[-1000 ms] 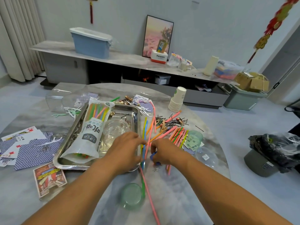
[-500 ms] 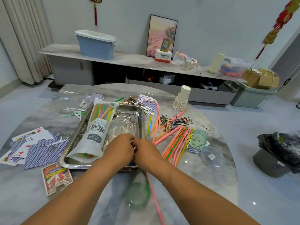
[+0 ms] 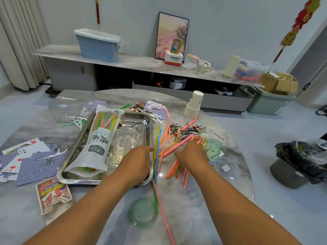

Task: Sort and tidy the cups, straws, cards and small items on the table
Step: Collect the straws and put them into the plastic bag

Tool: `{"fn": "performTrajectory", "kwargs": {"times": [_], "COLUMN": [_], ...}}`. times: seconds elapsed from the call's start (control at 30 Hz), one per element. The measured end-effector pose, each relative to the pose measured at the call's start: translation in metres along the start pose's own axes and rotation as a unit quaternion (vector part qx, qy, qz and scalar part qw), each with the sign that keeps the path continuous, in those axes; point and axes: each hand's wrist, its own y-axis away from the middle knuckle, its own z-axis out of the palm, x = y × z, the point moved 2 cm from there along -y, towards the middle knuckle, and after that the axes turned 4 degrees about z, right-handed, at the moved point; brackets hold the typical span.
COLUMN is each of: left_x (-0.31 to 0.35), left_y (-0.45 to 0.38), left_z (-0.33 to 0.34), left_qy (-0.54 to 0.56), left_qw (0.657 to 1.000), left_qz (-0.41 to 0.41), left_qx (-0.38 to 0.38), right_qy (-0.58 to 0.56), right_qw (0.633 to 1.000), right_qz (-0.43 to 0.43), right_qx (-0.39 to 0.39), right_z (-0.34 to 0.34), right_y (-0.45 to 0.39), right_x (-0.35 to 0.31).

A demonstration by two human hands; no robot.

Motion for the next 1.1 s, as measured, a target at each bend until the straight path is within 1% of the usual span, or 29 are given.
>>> {"fn": "performTrajectory", "kwargs": {"times": [0.03,0.1,0.17,0.23,0.3,0.37,0.43,0.5,0.6,0.7,0.8,0.9,1.03,1.1], "left_x": [0.004,0.014,0.025,0.035,0.044,0.048,0.053,0.054,0.058,0.058,0.058,0.057,0.068,0.076], "left_y": [0.000,0.000,0.001,0.001,-0.002,-0.010,-0.024,-0.037,-0.060,-0.078,-0.087,-0.089,-0.089,-0.088], "left_z": [0.001,0.006,0.013,0.022,0.031,0.043,0.055,0.065,0.077,0.081,0.086,0.088,0.095,0.100], "left_qy": [-0.002,0.001,0.019,0.056,0.084,0.074,0.020,-0.036,-0.061,-0.057,-0.064,-0.071,-0.037,0.005], "left_qw": [1.000,0.999,0.997,0.996,0.994,0.994,0.995,0.992,0.983,0.979,0.979,0.980,0.984,0.986], "left_qz": [0.015,0.045,0.066,0.067,0.051,0.028,-0.006,-0.055,-0.138,-0.183,-0.194,-0.185,-0.171,-0.165], "left_qx": [0.001,-0.010,-0.023,-0.033,-0.045,-0.071,-0.097,-0.107,-0.104,-0.065,-0.026,0.000,-0.018,-0.024], "right_qy": [-0.006,-0.001,-0.002,-0.018,-0.025,-0.038,-0.055,-0.067,-0.090,-0.097,-0.113,-0.151,-0.214,-0.278], "right_qw": [0.999,0.997,0.997,0.997,0.997,0.995,0.993,0.992,0.990,0.988,0.985,0.977,0.965,0.948], "right_qz": [0.028,0.052,0.056,0.062,0.065,0.074,0.088,0.095,0.095,0.096,0.111,0.123,0.101,0.100], "right_qx": [-0.020,-0.048,-0.050,-0.042,-0.040,-0.045,-0.055,-0.058,-0.061,-0.069,-0.075,-0.088,-0.109,-0.118], "right_z": [0.001,0.005,0.011,0.015,0.017,0.015,0.012,0.012,0.013,0.015,0.015,0.014,0.015,0.018], "right_y": [-0.003,-0.007,-0.008,-0.009,-0.011,-0.015,-0.024,-0.032,-0.045,-0.051,-0.056,-0.057,-0.057,-0.055], "right_x": [0.006,0.013,0.013,0.011,0.010,0.011,0.016,0.021,0.032,0.038,0.042,0.043,0.038,0.034]}}
